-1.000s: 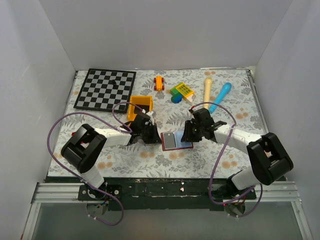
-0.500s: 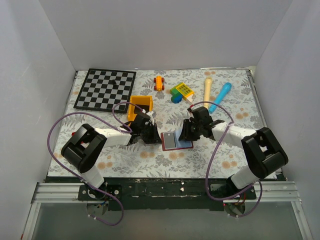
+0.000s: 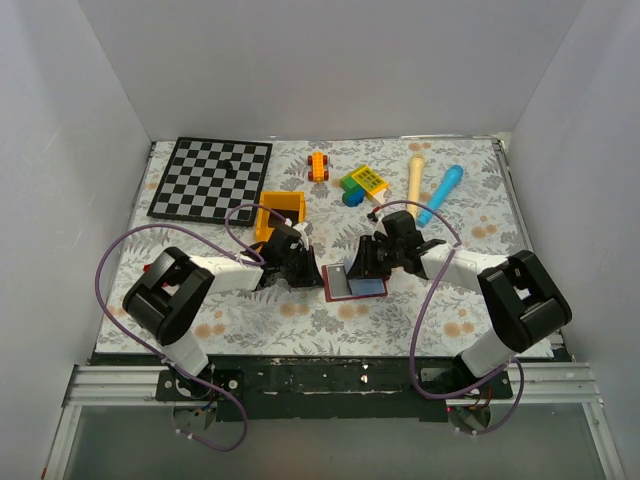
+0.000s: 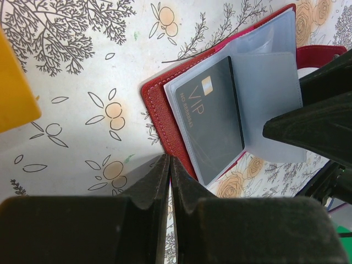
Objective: Put the credit cards into the card holder
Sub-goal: Insert the credit card into the card holder.
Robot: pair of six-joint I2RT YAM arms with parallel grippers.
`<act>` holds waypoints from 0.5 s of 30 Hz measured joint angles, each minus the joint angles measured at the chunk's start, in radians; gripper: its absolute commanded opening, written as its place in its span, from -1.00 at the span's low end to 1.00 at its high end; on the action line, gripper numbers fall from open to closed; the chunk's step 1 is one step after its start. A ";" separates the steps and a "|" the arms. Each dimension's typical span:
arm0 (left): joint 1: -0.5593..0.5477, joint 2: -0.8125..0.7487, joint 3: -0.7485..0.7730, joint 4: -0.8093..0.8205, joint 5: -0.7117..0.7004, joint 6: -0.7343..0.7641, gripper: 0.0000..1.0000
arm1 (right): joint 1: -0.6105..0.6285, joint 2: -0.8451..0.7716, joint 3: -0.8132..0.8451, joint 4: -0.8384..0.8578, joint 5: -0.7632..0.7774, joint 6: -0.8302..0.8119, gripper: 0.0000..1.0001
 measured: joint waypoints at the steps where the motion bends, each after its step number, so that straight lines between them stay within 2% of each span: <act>1: 0.000 0.000 0.001 0.000 0.000 0.000 -0.91 | 0.000 0.000 0.001 0.001 -0.004 0.000 -0.21; 15: 0.000 0.002 0.002 0.000 0.002 0.000 -0.92 | 0.036 0.091 0.065 0.029 -0.076 0.001 -0.21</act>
